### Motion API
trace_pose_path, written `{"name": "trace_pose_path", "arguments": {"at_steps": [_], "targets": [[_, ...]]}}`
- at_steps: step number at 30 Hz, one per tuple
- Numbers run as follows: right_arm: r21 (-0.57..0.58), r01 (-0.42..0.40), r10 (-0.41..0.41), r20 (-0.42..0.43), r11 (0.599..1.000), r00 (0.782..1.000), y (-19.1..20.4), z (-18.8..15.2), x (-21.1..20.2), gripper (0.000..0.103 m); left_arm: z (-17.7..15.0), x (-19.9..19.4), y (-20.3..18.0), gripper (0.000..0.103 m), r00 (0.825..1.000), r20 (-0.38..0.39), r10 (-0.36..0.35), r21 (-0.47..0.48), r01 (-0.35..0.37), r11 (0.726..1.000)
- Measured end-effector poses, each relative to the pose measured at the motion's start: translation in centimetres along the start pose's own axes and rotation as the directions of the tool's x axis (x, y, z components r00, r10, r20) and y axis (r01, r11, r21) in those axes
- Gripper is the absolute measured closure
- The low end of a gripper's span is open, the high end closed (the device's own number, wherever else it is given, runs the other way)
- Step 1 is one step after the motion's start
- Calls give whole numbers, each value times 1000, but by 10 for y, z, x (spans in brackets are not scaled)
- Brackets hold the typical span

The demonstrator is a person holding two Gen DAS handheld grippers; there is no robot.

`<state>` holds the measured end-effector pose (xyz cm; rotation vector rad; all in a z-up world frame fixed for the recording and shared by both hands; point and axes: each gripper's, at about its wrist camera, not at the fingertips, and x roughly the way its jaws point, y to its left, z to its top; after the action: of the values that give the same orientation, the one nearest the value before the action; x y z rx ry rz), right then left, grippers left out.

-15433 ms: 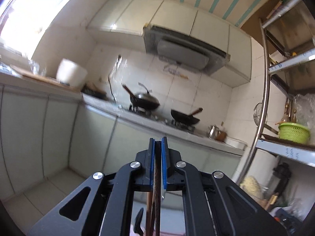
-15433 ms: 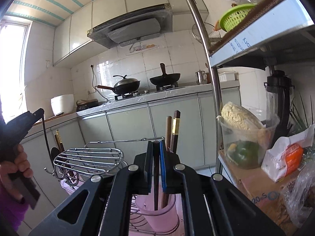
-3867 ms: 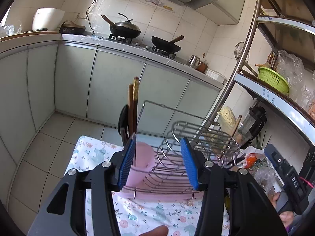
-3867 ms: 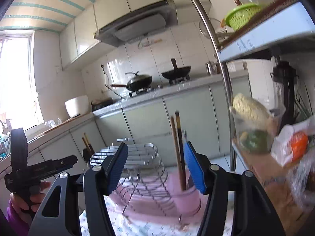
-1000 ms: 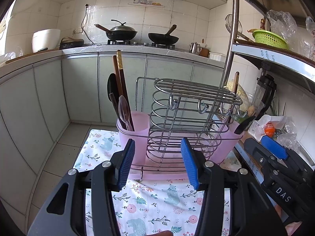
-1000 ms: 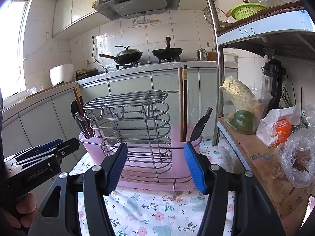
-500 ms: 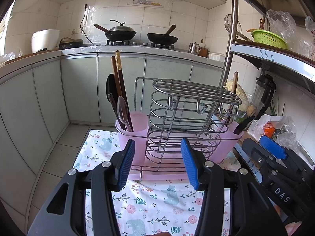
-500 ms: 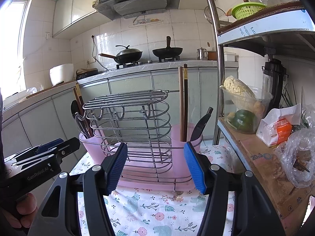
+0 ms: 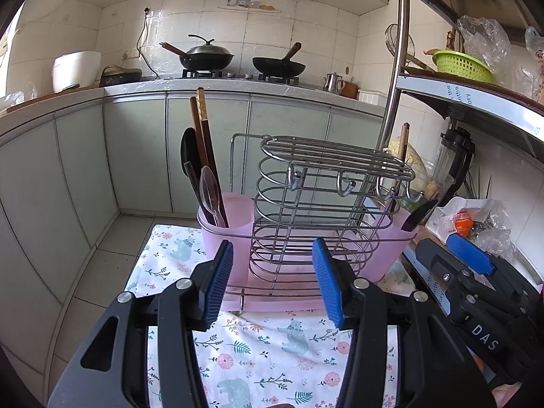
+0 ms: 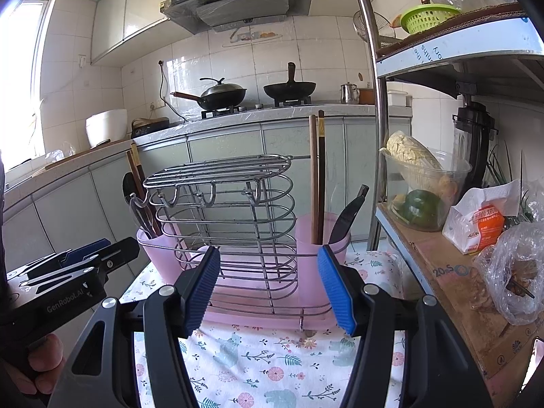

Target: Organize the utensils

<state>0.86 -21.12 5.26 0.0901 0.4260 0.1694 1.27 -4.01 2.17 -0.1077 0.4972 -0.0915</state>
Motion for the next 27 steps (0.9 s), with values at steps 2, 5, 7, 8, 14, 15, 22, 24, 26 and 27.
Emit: {"name": "trace_pose_path", "arguments": {"at_steps": [2, 5, 7, 8, 14, 15, 22, 24, 26, 27], "targets": [[0, 1, -1, 0, 1000, 1000, 0, 0, 0, 44, 0, 0, 0, 54, 1000, 0, -1, 0, 1, 1000], [2, 0, 0, 0, 1000, 1000, 0, 0, 0, 44, 0, 0, 0, 54, 1000, -1, -1, 0, 1, 1000], [1, 0, 0, 0, 1000, 1000, 0, 0, 0, 44, 0, 1, 0, 54, 1000, -1, -2, 0, 2, 1000], [1, 0, 0, 0, 1000, 1000, 0, 0, 0, 44, 0, 0, 0, 54, 1000, -1, -2, 0, 2, 1000], [0, 0, 0, 0, 1000, 1000, 0, 0, 0, 44, -1, 0, 0, 54, 1000, 0, -4, 1, 4, 1000], [1, 0, 0, -1, 1000, 1000, 0, 0, 0, 44, -1, 1, -1, 54, 1000, -1, -4, 2, 4, 1000], [1, -1, 1, -1, 1000, 1000, 0, 0, 0, 44, -1, 1, 0, 54, 1000, -2, -7, 3, 7, 1000], [0, 0, 0, -1, 1000, 1000, 0, 0, 0, 44, -1, 1, 0, 54, 1000, -2, -8, 3, 8, 1000], [0, -1, 1, -2, 1000, 1000, 0, 0, 0, 44, -1, 1, 0, 54, 1000, -1, -7, 3, 7, 1000], [0, 0, 0, -2, 1000, 1000, 0, 0, 0, 44, -1, 1, 0, 54, 1000, -2, -7, 3, 7, 1000]]}}
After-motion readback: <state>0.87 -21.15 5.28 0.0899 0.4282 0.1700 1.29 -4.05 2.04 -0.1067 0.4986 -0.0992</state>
